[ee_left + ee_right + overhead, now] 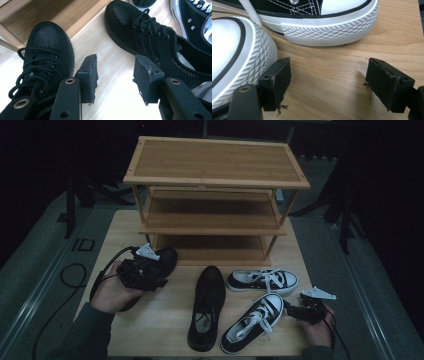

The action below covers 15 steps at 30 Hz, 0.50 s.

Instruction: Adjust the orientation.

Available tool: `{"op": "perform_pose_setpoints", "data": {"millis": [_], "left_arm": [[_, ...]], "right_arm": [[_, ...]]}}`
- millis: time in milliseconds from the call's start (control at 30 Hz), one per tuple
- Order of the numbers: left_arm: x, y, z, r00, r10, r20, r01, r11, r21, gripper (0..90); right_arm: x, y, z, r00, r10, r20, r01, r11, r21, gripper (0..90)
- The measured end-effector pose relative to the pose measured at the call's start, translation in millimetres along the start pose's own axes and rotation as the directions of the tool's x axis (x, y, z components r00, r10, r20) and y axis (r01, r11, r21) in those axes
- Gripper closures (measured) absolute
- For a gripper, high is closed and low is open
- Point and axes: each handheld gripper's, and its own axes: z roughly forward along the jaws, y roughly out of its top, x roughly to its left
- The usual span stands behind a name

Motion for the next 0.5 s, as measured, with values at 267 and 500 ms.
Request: {"op": "perform_pose_setpoints", "data": {"millis": [267, 500], "left_arm": [[-6.2, 2.2, 4.1, 0.9999, 0.013, 0.006, -0.013, 0.9998, 0.012, 54.2], [-10.3, 3.9, 6.9, 0.9995, 0.029, 0.013, -0.029, 0.9993, 0.023, 54.2]], "right_arm": [[0.1, 0.0, 0.0, 1.0, 0.001, 0.0, -0.001, 1.0, 0.0, 20.1], [0.0, 0.0, -0.1, 1.0, 0.0, 0.0, 0.0, 1.0, 0.001, 20.2]]}}
